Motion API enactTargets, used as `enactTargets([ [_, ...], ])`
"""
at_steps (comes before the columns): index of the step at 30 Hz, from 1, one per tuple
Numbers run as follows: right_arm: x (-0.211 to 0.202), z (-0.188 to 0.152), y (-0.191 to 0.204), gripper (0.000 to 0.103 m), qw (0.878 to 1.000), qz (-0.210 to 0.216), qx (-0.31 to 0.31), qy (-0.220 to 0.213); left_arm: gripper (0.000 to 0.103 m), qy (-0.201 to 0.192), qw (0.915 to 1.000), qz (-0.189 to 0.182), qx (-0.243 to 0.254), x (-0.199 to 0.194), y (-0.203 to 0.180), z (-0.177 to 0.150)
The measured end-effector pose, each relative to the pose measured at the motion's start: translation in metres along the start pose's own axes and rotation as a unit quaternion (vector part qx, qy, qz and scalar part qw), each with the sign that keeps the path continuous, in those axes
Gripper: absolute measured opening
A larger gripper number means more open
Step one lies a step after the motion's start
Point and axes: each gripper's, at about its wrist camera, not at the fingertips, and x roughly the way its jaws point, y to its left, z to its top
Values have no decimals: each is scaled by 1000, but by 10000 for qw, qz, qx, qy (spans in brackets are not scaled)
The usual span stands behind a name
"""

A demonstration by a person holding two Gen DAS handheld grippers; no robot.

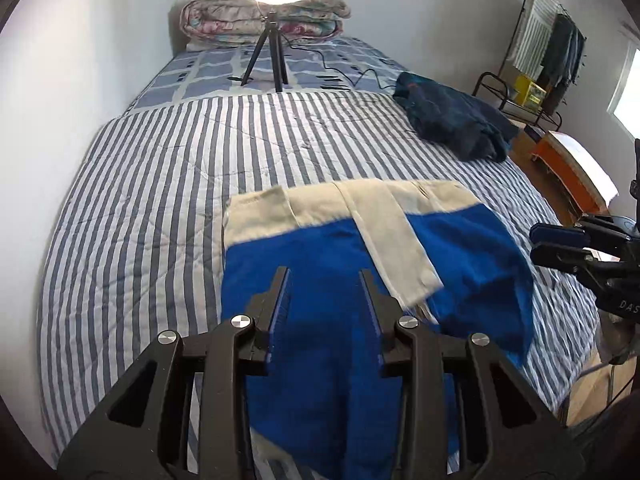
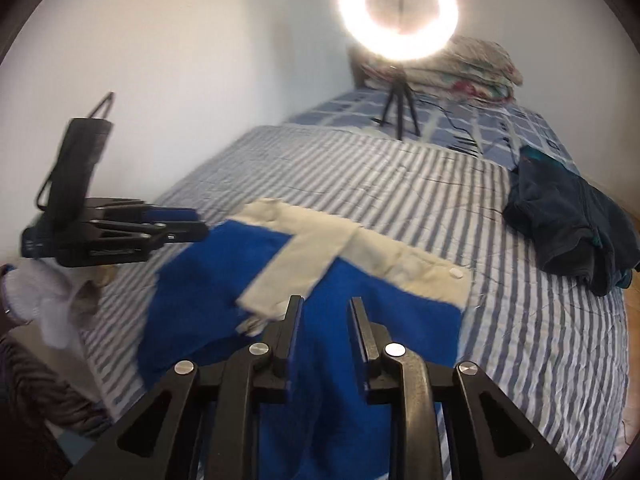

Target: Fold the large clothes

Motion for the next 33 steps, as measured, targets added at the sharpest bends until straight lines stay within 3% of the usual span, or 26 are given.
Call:
enactTargets([
  [7, 19, -31, 33, 16, 9975, -29, -540, 447, 35, 102, 9993, 61, 348, -5, -23, -35],
  [20, 59, -39, 1, 12, 9965, -79, -58, 833, 35, 550, 9974, 58, 466, 31, -21, -57],
  [25, 85, -53, -21, 8, 9929, 74, 430, 1104, 35, 690, 9969, -122, 364, 45, -11, -60],
  [28, 89, -52, -20, 8, 9930, 5, 354, 1131, 36, 720, 9965, -231, 348, 47, -6, -59],
  [30, 77, -49, -21, 13, 9935, 138, 453, 1033, 38, 783, 9959, -407, 220, 43, 0, -55],
  [31, 69, -48, -22, 20, 9943, 220, 525, 902, 42, 829, 9951, -529, 83, 40, 5, -53],
  [33, 48, -46, -28, 31, 9960, 289, 620, 581, 57, 794, 9935, -750, -328, 31, 22, -49],
])
